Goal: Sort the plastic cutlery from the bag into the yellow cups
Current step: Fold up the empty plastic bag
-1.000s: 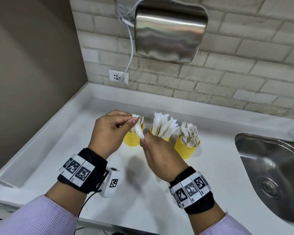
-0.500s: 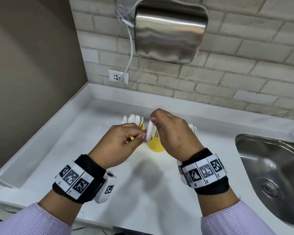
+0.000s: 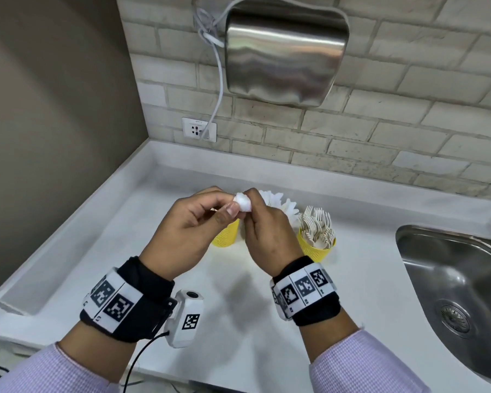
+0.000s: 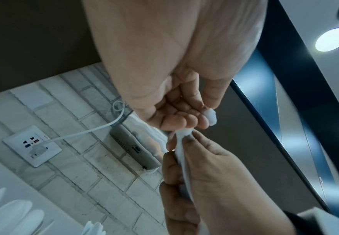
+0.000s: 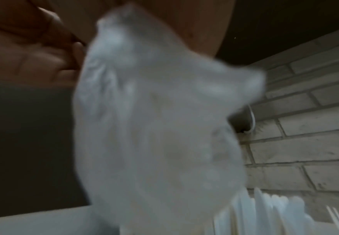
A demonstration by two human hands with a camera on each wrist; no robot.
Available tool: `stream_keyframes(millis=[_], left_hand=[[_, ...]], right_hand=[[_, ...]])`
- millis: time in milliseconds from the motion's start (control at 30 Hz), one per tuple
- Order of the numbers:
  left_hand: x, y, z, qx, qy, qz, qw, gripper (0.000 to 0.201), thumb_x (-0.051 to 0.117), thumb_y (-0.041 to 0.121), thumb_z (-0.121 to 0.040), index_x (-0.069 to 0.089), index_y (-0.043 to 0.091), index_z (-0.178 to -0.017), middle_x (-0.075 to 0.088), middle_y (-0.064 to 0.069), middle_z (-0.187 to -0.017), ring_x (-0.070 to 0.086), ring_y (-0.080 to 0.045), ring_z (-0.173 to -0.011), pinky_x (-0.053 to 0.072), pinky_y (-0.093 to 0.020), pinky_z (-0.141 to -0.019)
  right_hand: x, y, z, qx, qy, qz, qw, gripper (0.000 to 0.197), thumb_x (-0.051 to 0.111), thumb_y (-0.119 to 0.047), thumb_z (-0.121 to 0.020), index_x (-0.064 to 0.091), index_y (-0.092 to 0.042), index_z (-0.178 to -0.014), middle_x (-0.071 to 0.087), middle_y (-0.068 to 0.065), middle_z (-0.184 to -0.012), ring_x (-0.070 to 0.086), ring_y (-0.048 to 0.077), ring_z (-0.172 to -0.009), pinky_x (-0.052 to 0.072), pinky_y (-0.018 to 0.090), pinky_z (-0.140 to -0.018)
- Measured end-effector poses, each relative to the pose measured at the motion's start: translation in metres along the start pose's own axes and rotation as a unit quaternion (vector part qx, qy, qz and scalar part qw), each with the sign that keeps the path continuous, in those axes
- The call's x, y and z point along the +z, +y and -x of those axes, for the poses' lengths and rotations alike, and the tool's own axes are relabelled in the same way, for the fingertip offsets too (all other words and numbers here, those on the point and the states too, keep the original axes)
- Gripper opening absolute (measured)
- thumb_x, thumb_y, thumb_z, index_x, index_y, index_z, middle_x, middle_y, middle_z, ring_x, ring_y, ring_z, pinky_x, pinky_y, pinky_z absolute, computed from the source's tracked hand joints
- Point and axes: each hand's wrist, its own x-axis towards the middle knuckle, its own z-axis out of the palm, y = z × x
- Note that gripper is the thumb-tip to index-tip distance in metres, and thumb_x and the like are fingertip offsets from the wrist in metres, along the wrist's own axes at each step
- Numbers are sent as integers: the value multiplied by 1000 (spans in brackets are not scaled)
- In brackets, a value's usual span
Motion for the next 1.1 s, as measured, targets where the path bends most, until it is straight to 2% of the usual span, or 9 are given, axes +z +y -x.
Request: stream_keyframes(millis=[133,267,367,500,633,767,933,1000,1100], left_hand=[[4,4,-3,3,35,-13,999,16,59,13,-98,74,8,-98,64,-1,-87,64,-2,-78,47,-13,-77],[3,3,-7,-6,74,-51,996,15,61,15,-100,76,15,-99,66,-6,-90,61,-2,-75,48,-14,-73],[2,0,-8,-12,106,-69,992,16,62,16,-100,77,15,-97,66,-14,-93,61,-7,-74,51,-21,-72],[3,-4,-5,-14,122,-98,988,16,62,17,-101,78,17,-99,67,-7,-91,62,-7,-74,52,-24,-73],[1,-9,-5,29,136,-178,974,16,64,19,-101,79,16,-105,65,1,-91,65,-16,-81,54,-33,-75],[-4,-13,-2,110,105,-278,948,16,63,18,-101,78,14,-106,62,1,-90,60,-14,-76,51,-31,-70],[-6,-16,-1,114,36,-359,926,21,57,22,-101,76,16,-104,57,6,-91,55,-14,-80,44,-25,-73],[-4,-15,2,106,5,-344,933,19,57,21,-100,75,16,-99,55,7,-88,52,-6,-76,39,-20,-70],[-5,-13,6,72,-33,-282,956,21,56,23,-101,76,18,-96,56,5,-86,54,-12,-74,42,-21,-68]], right_hand=[[9,-8,11,20,19,-14,1000,24,36,-26,-107,51,-9,-112,48,-13,-70,57,30,-65,25,33,-56],[15,-10,20,21,-1,1,1000,36,27,-42,-107,49,-15,-109,68,4,-81,65,35,-74,47,43,-61],[18,-8,29,5,-27,7,1000,37,21,-51,-105,43,-22,-106,67,11,-91,64,40,-73,53,50,-62],[12,-9,36,-7,-45,20,999,30,24,-47,-106,44,-25,-106,69,8,-89,65,36,-73,53,48,-62],[-4,-19,38,-38,-52,22,998,26,35,-30,-107,52,-11,-108,67,1,-88,62,30,-72,49,43,-60],[-26,-28,31,-50,-80,29,995,10,40,-13,-101,49,-14,-103,57,-1,-89,52,24,-75,46,45,-65],[-50,-25,11,-96,-62,125,986,33,27,-26,-95,54,-12,-107,54,3,-101,55,31,-81,49,48,-63],[-55,-22,4,-108,-59,161,979,35,28,-27,-94,57,-16,-111,54,2,-104,58,35,-77,51,47,-60],[-54,-14,-6,-103,-50,176,978,29,32,-27,-94,55,-24,-110,54,-1,-102,59,39,-69,52,47,-58]])
